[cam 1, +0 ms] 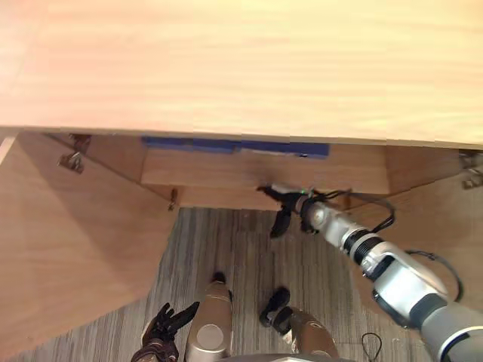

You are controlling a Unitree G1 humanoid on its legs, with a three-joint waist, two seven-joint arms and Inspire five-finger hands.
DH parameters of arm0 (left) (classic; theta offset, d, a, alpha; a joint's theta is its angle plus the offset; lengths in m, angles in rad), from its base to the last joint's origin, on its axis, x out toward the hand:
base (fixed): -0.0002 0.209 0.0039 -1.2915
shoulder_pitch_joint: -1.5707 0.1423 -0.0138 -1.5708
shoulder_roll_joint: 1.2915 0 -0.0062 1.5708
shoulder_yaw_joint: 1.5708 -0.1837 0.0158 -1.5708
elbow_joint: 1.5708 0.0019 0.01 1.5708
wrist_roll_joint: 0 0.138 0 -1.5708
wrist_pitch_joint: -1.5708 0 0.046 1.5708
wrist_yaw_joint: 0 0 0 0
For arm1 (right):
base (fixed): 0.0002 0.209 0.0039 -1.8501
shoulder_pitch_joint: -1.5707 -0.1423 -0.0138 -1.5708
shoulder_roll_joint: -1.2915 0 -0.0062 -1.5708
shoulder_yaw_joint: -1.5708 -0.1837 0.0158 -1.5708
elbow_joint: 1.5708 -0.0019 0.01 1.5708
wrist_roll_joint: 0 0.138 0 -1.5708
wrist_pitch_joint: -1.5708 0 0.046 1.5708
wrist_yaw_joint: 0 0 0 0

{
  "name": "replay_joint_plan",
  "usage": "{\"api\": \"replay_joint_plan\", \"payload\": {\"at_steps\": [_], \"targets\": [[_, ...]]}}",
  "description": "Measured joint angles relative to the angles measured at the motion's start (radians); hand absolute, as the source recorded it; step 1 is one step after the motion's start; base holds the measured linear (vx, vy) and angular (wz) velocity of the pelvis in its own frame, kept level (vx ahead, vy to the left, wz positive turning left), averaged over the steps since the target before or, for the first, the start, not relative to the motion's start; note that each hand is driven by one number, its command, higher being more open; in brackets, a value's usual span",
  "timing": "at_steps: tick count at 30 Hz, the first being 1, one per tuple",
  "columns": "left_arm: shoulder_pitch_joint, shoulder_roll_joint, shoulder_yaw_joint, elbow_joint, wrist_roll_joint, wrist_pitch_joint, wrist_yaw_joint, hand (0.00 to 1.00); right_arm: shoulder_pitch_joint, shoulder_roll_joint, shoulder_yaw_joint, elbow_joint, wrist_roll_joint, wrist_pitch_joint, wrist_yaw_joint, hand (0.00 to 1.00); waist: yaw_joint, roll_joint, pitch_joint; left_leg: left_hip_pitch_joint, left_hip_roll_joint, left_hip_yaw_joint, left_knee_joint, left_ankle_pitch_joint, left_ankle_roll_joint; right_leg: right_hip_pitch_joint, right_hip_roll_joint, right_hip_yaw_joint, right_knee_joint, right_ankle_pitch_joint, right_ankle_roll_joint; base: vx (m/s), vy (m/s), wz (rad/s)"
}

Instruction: Walk over to the cabinet, pick up the folder, carry it to the office cabinet, place the folder inside the office cabinet, then close the office cabinet door

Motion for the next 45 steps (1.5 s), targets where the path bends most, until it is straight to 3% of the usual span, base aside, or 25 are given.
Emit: {"api": "replay_joint_plan", "payload": {"at_steps": [2,3,4,6,8,10,12,16,19,21,23,25,26,27,28,29,30,33,39,45], "targets": [[-0.014,-0.012,0.009,0.016,0.018,-0.004,0.007,1.0,0.059,0.047,-0.014,0.052,0.005,-0.001,0.013,1.0,0.006,-0.004,-0.013,0.051,-0.018,-0.099,-0.175,0.008,-0.017,0.01,0.018,0.053,-0.009,0.007,0.01,0.07,0.106,-1.12],[-0.028,-0.014,0.014,0.037,0.04,-0.005,0.012,1.0,0.145,0.073,-0.075,0.074,0.022,-0.002,0.015,1.0,0.003,-0.001,-0.028,0.086,-0.001,-0.108,-0.277,0.08,-0.008,0.012,0.035,0.091,-0.008,0.01,0.015,0.11,0.168,-0.95],[-0.044,-0.001,0.03,0.055,0.065,-0.004,0.019,1.0,0.232,0.104,-0.151,0.095,0.036,0.004,0.013,1.0,-0.016,-0.031,-0.046,0.102,-0.012,-0.088,-0.305,0.111,-0.009,0.011,0.024,0.123,-0.031,0.033,0.041,0.11,0.188,-0.75],[-0.051,0.003,0.052,0.074,0.12,-0.004,0.025,1.0,0.36,0.145,-0.307,0.132,0.063,0.012,0.006,1.0,-0.05,-0.054,-0.069,0.147,-0.019,-0.025,-0.317,0.112,-0.008,0.045,0.022,0.195,-0.095,0.068,0.064,0.1,0.179,-0.84],[-0.047,0.005,0.053,0.079,0.153,-0.003,0.029,1.0,0.423,0.162,-0.413,0.137,0.077,0.018,-0.013,1.0,-0.071,-0.051,-0.075,0.199,-0.017,0.039,-0.337,0.111,-0.007,0.066,0.024,0.263,-0.123,0.102,0.074,0.04,0.13,-1.25],[-0.052,-0.006,0.059,0.1,0.196,-0.004,0.037,1.0,0.505,0.177,-0.559,0.135,0.118,0.024,-0.066,1.0,-0.123,-0.026,-0.11,0.261,-0.02,0.124,-0.381,0.11,0.023,0.07,0.025,0.357,-0.151,0.14,0.097,0.0,0.151,-1.26],[-0.076,-0.016,0.059,0.114,0.228,-0.005,0.048,1.0,0.558,0.177,-0.645,0.125,0.161,0.025,-0.118,1.0,-0.152,-0.01,-0.127,0.303,-0.027,0.183,-0.414,0.111,0.036,0.062,0.026,0.419,-0.154,0.157,0.109,-0.06,0.123,-1.04],[-0.117,-0.043,0.05,0.132,0.275,-0.017,0.074,1.0,0.699,0.21,-0.771,0.058,0.235,0.026,-0.206,1.0,-0.188,-0.006,-0.14,0.393,-0.033,0.318,-0.447,0.11,0.059,0.057,0.039,0.511,-0.136,0.189,0.118,-0.1,0.073,-0.96],[-0.128,-0.068,0.048,0.152,0.283,-0.017,0.078,1.0,0.738,0.245,-0.818,0.041,0.265,0.028,-0.246,1.0,-0.196,-0.006,-0.147,0.415,-0.017,0.433,-0.441,0.101,0.085,0.025,0.032,0.391,-0.141,0.23,0.099,-0.2,0.011,-1.2],[-0.124,-0.081,0.047,0.154,0.292,-0.015,0.083,1.0,0.759,0.278,-0.883,0.027,0.296,0.029,-0.279,1.0,-0.209,0.02,-0.147,0.438,0.014,0.534,-0.432,0.102,0.09,0.005,-0.1,0.033,0.032,0.141,0.029,-0.23,-0.035,-1.2],[-0.1,-0.096,0.047,0.163,0.292,-0.015,0.092,1.0,0.785,0.281,-0.922,0.003,0.335,0.025,-0.309,1.0,-0.208,0.058,-0.177,0.452,0.058,0.593,-0.43,0.103,0.077,0.012,-0.169,-0.062,0.165,0.109,0.014,-0.07,-0.052,-1.15],[-0.085,-0.095,0.046,0.181,0.287,-0.013,0.095,1.0,0.809,0.286,-0.958,-0.016,0.378,0.021,-0.328,1.0,-0.212,0.056,-0.202,0.462,0.087,0.624,-0.434,0.115,0.05,0.045,-0.228,-0.057,0.229,0.086,0.031,-0.03,-0.205,-0.75],[-0.086,-0.079,0.038,0.185,0.288,-0.013,0.095,1.0,0.821,0.294,-0.982,-0.015,0.39,0.022,-0.343,1.0,-0.212,0.027,-0.213,0.468,0.084,0.632,-0.441,0.122,0.017,0.071,-0.243,-0.035,0.191,0.049,0.099,0.0,-0.33,-0.49],[-0.089,-0.063,0.034,0.191,0.288,-0.013,0.094,1.0,0.829,0.303,-1.007,-0.015,0.395,0.022,-0.351,1.0,-0.209,0.012,-0.217,0.469,0.067,0.609,-0.46,0.123,-0.016,0.091,-0.218,-0.041,0.129,0.006,0.133,0.0,-0.451,-0.68],[-0.087,-0.083,0.022,0.209,0.289,-0.006,0.096,1.0,0.839,0.276,-1.046,-0.005,0.426,0.024,-0.367,1.0,-0.212,0.059,-0.229,0.478,0.076,0.539,-0.512,0.132,-0.022,0.119,-0.137,-0.039,0.039,0.043,0.114,-0.02,-0.265,-0.57],[-0.083,-0.087,0.012,0.209,0.289,-0.007,0.096,1.0,0.844,0.268,-1.057,0.001,0.433,0.024,-0.374,1.0,-0.212,0.068,-0.234,0.483,0.077,0.526,-0.526,0.135,-0.017,0.129,-0.107,-0.037,0.002,0.058,0.107,-0.03,-0.204,-0.68],[-0.08,-0.088,0.003,0.208,0.289,-0.009,0.097,1.0,0.847,0.258,-1.072,0.012,0.458,0.024,-0.387,1.0,-0.21,0.077,-0.241,0.487,0.083,0.512,-0.543,0.147,-0.011,0.138,-0.05,-0.025,-0.05,0.08,0.085,-0.03,-0.052,-0.58],[-0.083,-0.073,-0.011,0.209,0.291,-0.002,0.093,1.0,0.846,0.247,-1.084,0.01,0.468,0.023,-0.412,1.0,-0.224,0.064,-0.244,0.485,0.119,0.505,-0.552,0.179,-0.022,0.134,0.014,-0.005,-0.096,0.095,0.062,-0.01,-0.129,-0.44],[-0.076,-0.075,-0.021,0.207,0.288,-0.002,0.111,1.0,0.839,0.22,-1.156,-0.082,0.462,0.026,-0.443,1.0,-0.233,0.074,-0.252,0.477,0.116,0.47,-0.579,0.204,-0.031,0.135,0.012,-0.032,-0.092,0.095,0.055,0.02,-0.023,0.13],[-0.05,-0.068,-0.029,0.179,0.288,-0.002,0.11,1.0,0.683,0.16,-1.154,-0.155,0.46,0.024,-0.453,1.0,-0.226,0.086,-0.268,0.468,0.09,0.437,-0.605,0.229,-0.025,0.134,-0.012,-0.055,-0.083,0.098,0.059,0.0,0.036,0.18]]}}
